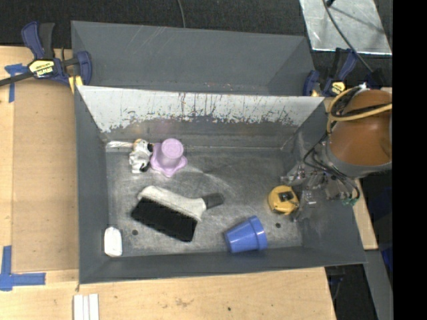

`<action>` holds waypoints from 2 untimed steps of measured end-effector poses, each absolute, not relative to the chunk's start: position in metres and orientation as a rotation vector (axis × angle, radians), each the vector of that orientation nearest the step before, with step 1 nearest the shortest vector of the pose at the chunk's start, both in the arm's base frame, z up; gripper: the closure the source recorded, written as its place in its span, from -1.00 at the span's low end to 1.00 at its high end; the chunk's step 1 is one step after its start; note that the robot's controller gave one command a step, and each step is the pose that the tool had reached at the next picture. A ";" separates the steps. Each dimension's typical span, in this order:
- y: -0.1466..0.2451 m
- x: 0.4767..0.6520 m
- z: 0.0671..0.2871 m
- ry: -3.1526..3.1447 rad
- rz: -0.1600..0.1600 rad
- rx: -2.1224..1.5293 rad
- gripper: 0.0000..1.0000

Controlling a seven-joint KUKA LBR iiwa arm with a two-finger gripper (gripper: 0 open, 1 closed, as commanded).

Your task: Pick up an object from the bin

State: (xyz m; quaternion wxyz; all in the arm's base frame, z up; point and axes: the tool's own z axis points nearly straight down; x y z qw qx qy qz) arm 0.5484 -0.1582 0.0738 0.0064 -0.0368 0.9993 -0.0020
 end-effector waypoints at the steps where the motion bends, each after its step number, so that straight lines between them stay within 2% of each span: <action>1: -0.158 0.548 0.074 3.127 -0.006 -0.115 1.00; 2: -0.158 0.547 0.077 3.131 -0.004 -0.116 1.00</action>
Offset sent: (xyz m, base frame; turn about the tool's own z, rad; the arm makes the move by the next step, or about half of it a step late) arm 0.0000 0.0002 0.0338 0.0000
